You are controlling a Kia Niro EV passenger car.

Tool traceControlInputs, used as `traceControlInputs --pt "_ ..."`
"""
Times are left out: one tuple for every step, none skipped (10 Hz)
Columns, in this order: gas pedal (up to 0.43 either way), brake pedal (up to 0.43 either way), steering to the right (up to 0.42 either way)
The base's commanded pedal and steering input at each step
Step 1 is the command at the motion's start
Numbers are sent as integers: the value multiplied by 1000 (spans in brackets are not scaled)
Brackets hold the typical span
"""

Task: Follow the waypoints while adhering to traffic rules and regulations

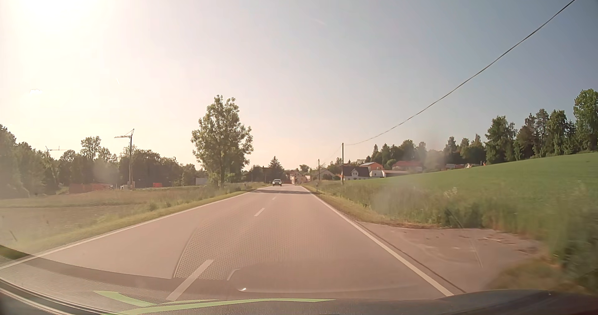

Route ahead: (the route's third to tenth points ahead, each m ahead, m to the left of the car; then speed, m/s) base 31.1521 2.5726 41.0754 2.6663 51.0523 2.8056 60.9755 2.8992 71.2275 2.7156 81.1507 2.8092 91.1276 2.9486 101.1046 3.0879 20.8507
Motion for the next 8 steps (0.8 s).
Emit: traceControlInputs --pt "0 0 -1" --pt "0 0 0" --pt "0 0 -1" --pt "0 0 -1" --pt "0 0 -1" --pt "0 0 -1" --pt "0 0 -1" --pt "0 0 -1"
